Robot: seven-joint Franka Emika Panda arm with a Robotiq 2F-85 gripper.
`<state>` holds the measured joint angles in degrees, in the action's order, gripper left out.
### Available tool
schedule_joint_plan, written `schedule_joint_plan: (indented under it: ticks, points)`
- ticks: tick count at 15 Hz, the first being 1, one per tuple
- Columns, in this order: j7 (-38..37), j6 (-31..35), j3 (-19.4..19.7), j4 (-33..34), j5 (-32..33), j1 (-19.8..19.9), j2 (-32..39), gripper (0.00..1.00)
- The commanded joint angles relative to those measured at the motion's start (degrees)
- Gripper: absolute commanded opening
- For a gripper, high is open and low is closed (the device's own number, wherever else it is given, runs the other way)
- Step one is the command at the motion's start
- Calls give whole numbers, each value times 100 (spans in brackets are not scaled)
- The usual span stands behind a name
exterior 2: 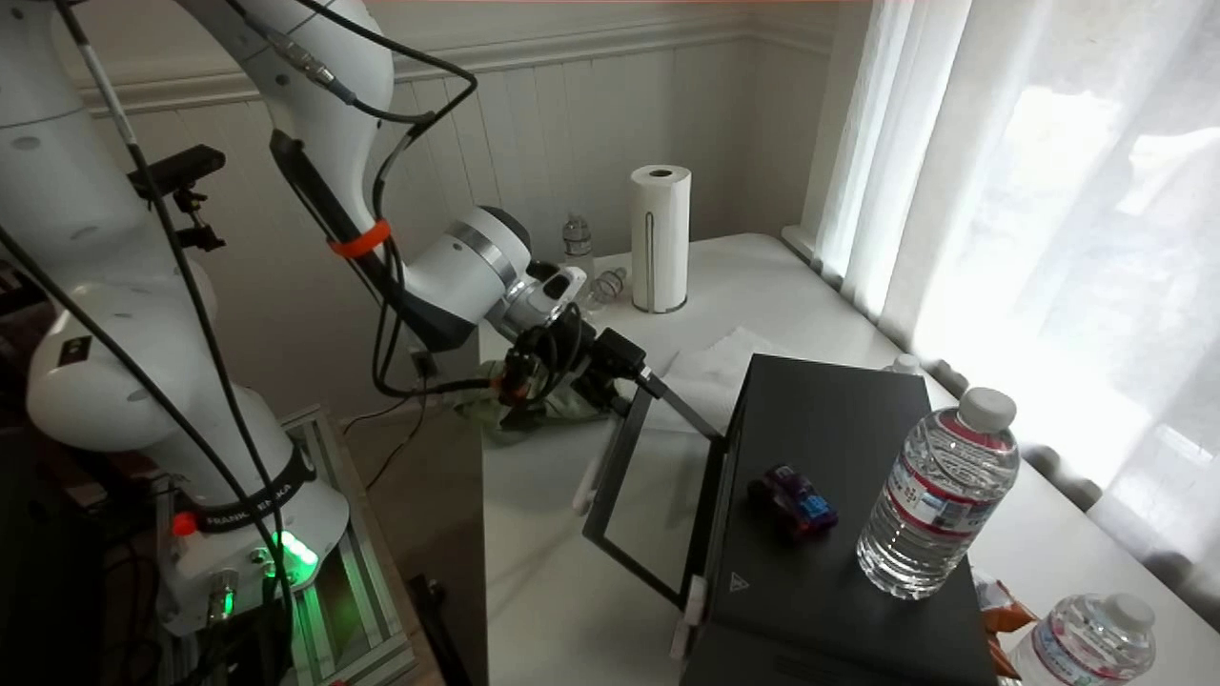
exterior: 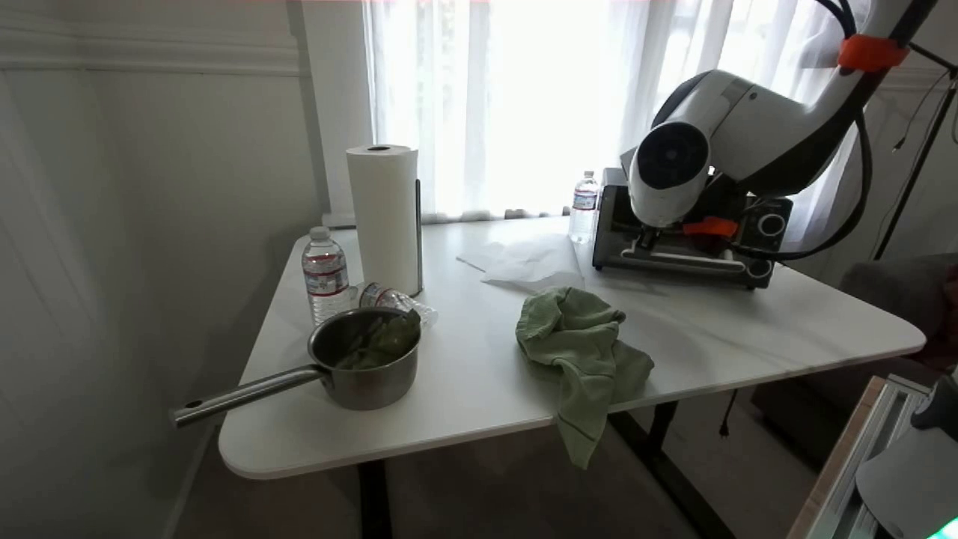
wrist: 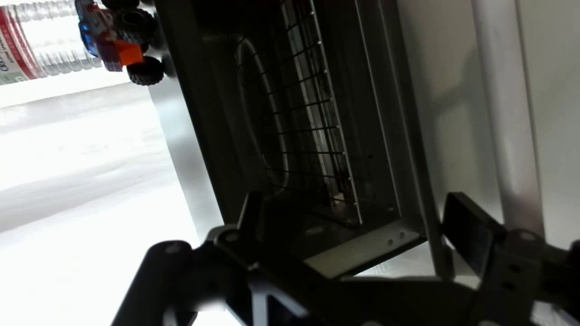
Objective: Close the oven door
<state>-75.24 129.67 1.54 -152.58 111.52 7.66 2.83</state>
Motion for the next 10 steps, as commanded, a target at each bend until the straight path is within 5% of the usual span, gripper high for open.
schedule_joint_plan:
  ticks: [1,10]
  points:
    - [62,-261,64,-263,183,-155,-623,100]
    - [392,-409,258,-153,71,-192,-1163,100]
